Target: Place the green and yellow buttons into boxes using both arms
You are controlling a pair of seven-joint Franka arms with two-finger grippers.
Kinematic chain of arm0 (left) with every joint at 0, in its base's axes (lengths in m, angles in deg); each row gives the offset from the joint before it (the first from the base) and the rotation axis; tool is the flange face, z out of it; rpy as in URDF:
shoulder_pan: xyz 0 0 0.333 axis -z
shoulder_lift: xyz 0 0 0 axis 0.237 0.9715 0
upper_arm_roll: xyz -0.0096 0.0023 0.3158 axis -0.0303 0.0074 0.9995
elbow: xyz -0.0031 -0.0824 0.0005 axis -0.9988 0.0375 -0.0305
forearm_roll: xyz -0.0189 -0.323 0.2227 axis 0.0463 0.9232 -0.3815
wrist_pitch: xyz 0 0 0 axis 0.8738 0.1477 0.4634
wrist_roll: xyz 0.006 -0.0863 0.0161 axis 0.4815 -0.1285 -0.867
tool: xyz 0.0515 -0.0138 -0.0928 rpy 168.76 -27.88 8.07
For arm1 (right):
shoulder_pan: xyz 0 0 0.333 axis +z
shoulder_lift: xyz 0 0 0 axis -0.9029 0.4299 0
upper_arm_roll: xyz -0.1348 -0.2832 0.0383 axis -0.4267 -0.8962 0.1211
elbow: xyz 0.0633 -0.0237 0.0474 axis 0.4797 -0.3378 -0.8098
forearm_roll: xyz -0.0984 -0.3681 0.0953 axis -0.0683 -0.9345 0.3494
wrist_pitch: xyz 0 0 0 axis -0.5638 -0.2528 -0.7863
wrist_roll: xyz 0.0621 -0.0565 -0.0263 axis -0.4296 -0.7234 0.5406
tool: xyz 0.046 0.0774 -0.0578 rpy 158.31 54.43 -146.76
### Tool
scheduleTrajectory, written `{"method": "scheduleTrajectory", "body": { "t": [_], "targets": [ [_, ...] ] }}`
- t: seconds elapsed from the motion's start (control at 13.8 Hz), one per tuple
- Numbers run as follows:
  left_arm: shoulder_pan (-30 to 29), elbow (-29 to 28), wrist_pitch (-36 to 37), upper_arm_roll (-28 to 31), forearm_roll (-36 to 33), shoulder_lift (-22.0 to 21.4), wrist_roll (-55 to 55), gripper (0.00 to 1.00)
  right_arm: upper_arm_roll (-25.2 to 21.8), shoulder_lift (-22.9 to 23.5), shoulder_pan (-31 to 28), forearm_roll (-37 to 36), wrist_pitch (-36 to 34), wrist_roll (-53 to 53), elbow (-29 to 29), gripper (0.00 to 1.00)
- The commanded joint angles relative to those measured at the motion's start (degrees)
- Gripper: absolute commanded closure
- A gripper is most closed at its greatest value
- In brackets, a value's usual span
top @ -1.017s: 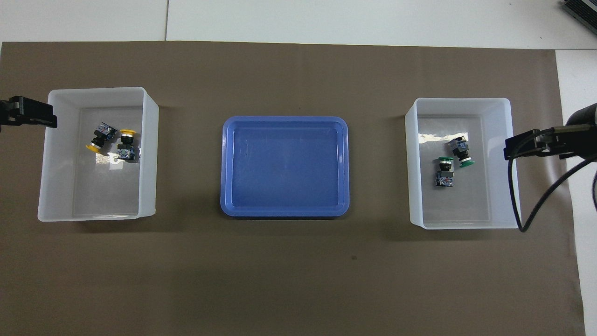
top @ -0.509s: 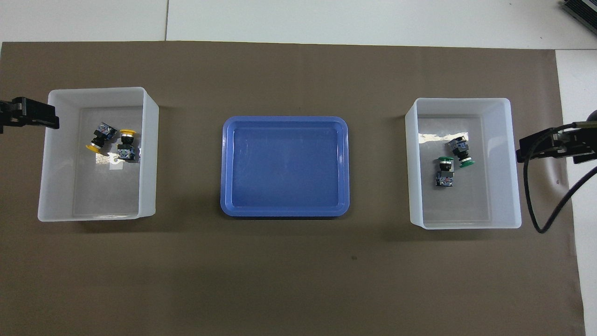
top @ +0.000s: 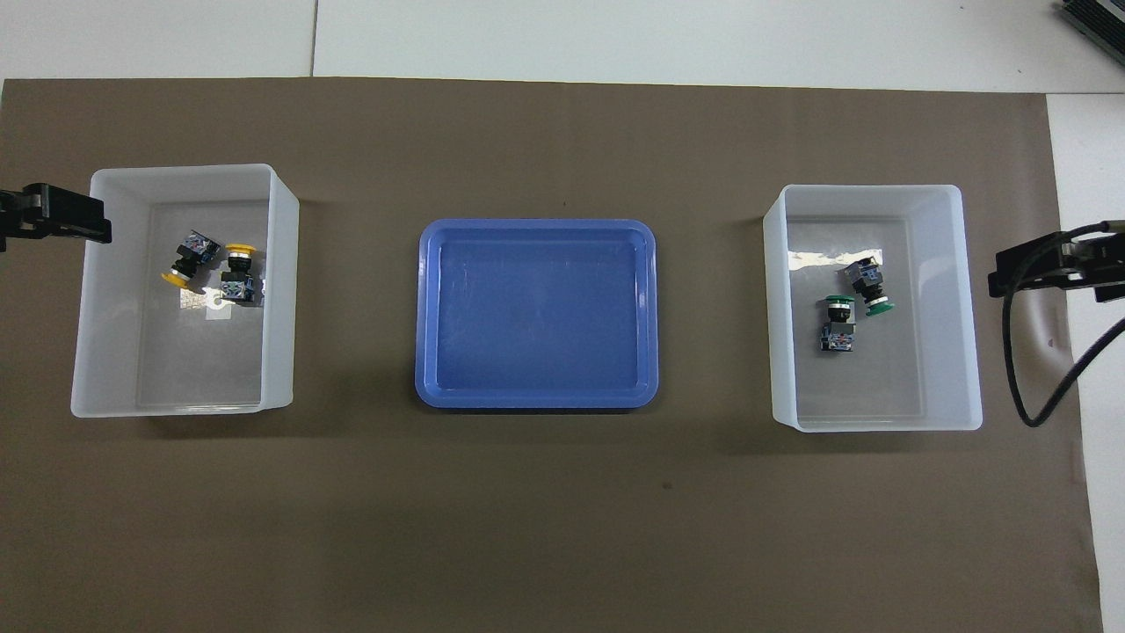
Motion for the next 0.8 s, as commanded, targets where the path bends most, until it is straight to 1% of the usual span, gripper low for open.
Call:
{"method": "scheduleTrajectory", "body": {
  "t": [0.0, 0.15, 0.65, 0.73],
  "targets": [
    [0.1, -2.0, -0.3, 0.3, 0.7, -1.8, 0.6, 0.0, 1.7, -1.7, -1.6, 0.5, 0.7, -1.4, -2.5, 0.0],
    [0.1, -2.0, -0.3, 0.3, 0.7, -1.8, 0.6, 0.0, 1.7, -2.8, -1.5, 0.5, 2.1, -1.4, -4.6, 0.0],
    [0.4, -2.1, -0.2, 0.2, 0.7, -1.9, 0.2, 0.0, 1.6, -3.4, -0.9, 1.3, 1.4, -1.1, -4.8, 0.0],
    [0.4, -2.0, 0.1, 0.1, 0.8, -1.9, 0.4, 0.0, 1.7, -3.4, -0.8, 0.4, 1.4, -1.2, -4.8, 0.0]
  ]
}}
